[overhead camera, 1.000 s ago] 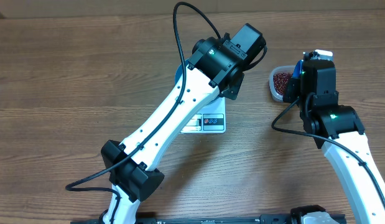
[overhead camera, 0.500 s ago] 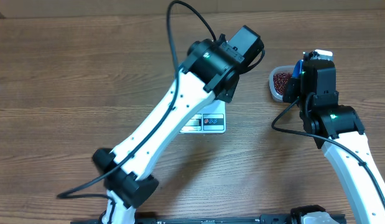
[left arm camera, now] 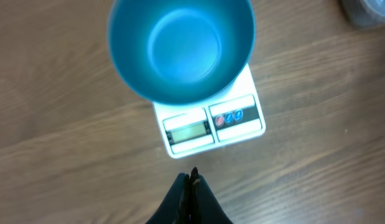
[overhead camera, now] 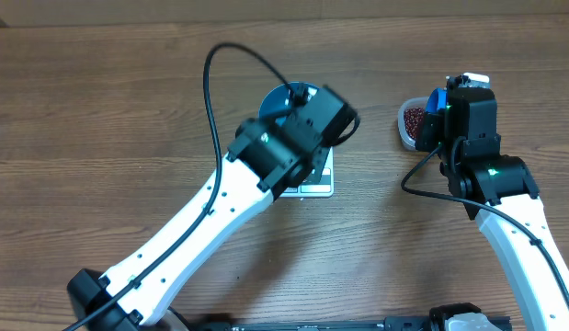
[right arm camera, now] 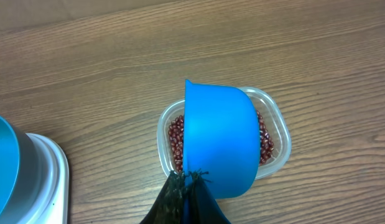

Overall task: Scoop item into bowl and weigh 150g on scale
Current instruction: 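Swing the left arm over and lower its gripper toward the scale, then press the scale's TARE button with the left gripper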

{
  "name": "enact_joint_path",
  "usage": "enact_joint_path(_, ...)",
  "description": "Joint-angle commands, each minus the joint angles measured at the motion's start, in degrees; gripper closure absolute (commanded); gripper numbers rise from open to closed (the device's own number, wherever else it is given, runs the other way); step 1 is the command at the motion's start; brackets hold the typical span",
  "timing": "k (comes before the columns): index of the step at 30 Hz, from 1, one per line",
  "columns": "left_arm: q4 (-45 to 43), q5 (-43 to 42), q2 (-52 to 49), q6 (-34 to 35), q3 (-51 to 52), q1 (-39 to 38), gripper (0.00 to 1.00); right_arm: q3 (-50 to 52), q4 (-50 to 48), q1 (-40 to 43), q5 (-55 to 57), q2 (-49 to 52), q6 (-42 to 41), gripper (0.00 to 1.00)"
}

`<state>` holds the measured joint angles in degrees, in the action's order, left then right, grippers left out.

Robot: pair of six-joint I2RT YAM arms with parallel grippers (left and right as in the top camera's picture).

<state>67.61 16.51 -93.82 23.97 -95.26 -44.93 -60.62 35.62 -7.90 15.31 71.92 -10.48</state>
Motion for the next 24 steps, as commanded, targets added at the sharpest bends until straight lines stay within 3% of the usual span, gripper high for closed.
enact_joint_path(1, -6.7, -3.0, 3.9, 0.9, 9.6, -0.5, 0.95, -1.7, -0.3, 0.2, 0.0, -0.2, -0.2, 0.96)
enact_joint_path(9, -20.9, -2.9, 3.8, 0.0, 24.5, -0.5, 0.96, -1.7, -0.3, 0.2, 0.0, -0.2, -0.2, 0.96)
enact_joint_path(11, -24.7, -2.9, 3.6, -3.7, 28.1, -0.5, 0.96, -1.7, -0.4, 0.2, 0.0, -0.2, -0.2, 0.96)
enact_joint_path(24, -34.5, -1.9, -5.4, -17.6, 31.7, -0.5, 0.96, -1.7, -0.4, 0.2, 0.0, -0.2, -0.2, 0.96)
